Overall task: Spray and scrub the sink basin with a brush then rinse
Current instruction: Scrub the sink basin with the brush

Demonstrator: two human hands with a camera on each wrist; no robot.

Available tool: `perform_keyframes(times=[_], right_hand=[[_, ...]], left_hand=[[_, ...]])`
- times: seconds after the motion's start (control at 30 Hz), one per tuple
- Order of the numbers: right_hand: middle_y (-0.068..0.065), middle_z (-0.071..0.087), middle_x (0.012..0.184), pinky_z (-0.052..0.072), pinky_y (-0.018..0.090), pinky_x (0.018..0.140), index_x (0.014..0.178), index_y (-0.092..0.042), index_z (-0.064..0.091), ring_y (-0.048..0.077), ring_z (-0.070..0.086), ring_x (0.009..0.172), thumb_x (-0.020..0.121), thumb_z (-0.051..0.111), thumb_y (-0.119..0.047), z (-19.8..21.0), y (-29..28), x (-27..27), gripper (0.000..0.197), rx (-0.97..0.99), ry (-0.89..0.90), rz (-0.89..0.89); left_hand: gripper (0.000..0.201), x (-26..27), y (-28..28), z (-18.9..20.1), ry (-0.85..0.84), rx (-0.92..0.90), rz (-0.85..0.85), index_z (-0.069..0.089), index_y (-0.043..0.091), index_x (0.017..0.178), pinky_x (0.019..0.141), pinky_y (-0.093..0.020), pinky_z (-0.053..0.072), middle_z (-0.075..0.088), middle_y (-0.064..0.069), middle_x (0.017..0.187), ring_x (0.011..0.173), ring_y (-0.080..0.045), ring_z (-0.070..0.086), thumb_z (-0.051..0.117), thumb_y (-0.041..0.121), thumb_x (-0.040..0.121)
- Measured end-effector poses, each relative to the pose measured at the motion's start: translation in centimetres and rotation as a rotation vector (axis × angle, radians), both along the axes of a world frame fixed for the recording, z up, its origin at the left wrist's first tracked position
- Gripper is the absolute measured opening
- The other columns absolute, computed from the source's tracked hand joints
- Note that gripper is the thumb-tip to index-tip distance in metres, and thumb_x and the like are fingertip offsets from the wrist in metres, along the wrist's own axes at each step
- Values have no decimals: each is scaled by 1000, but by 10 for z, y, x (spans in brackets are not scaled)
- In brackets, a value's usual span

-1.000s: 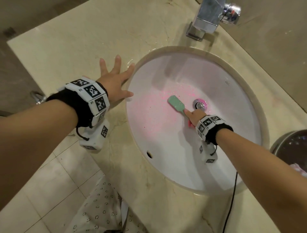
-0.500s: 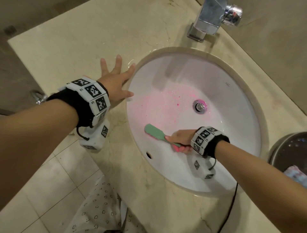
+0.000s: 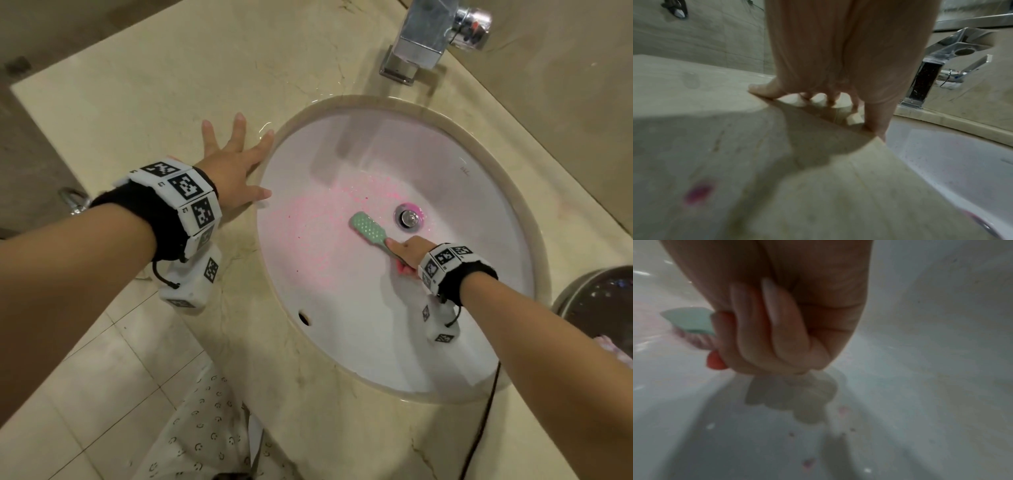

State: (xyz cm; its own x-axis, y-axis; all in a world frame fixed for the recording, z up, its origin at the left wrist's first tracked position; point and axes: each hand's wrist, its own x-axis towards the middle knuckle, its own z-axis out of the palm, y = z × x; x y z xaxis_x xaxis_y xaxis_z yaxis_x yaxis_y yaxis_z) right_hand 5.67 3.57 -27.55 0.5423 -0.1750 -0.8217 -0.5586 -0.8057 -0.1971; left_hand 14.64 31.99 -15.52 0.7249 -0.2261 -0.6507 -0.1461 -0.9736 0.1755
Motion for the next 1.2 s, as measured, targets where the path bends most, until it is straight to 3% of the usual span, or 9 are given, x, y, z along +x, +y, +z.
perform_keyframes(times=[0.1,0.2,0.27,0.43,0.57,0.67,0.9,1.0,1.2], right_hand=[[-6,43,32,33,21,46,56,-11,52,9,37,24,97,31,-52,1,15,2,62,93,46,-39],[1,44,48,30,15,37,60,-11,56,11,34,29,94,36,-57,0,28,-12,60,201,228,-34],[0,45,47,31,16,37,60,-12,55,11,35,32,93,35,-59,-2,27,-25,60,214,309,67],[-2,45,42,35,16,39,57,-14,55,10,37,31,95,33,-56,1,-7,-43,60,168,266,85],[-6,42,30,33,20,44,53,-11,54,11,38,28,97,31,-52,-2,-24,-39,64,56,93,-119],[-6,41,25,33,24,48,52,-8,53,17,41,39,98,30,-50,-8,-20,-23,65,-2,-25,-283],[-5,42,32,21,11,29,62,-14,42,8,30,23,93,26,-63,-22,13,16,60,309,94,-712],[-7,38,32,19,10,28,60,-15,38,7,28,22,93,25,-62,-20,28,20,60,402,107,-686],[-4,44,32,24,9,32,61,-7,50,9,32,22,96,33,-54,-15,22,-5,61,273,104,-471]], left_hand=[[80,-1,-1,2,-1,-1,5,-10,41,147,106,-65,3,-29,3,153,138,-40,-27,49,41,94],[80,-1,-1,2,-7,0,4,-10,41,148,107,-64,3,-29,2,153,138,-40,-26,49,41,94],[80,-1,-1,3,-12,1,0,-9,39,148,107,-62,4,-28,1,154,138,-42,-25,49,41,94],[80,-2,-2,3,-18,11,-15,-10,37,148,108,-60,0,-27,-1,154,137,-43,-24,49,41,94],[81,-2,-2,4,-16,1,-5,-10,38,148,108,-61,1,-28,1,154,137,-43,-25,49,41,94],[80,-2,-2,4,-19,-3,-4,-10,38,148,108,-60,1,-28,1,154,138,-42,-25,49,40,94],[80,-3,-2,2,-24,-10,6,-9,38,148,108,-60,8,-28,2,154,138,-41,-24,50,39,94],[80,-2,-2,2,-23,-8,4,-9,38,148,108,-60,7,-28,2,154,138,-41,-25,50,40,94],[80,-2,-2,3,-20,-5,2,-9,38,148,108,-60,5,-27,2,154,138,-42,-24,50,40,94]])
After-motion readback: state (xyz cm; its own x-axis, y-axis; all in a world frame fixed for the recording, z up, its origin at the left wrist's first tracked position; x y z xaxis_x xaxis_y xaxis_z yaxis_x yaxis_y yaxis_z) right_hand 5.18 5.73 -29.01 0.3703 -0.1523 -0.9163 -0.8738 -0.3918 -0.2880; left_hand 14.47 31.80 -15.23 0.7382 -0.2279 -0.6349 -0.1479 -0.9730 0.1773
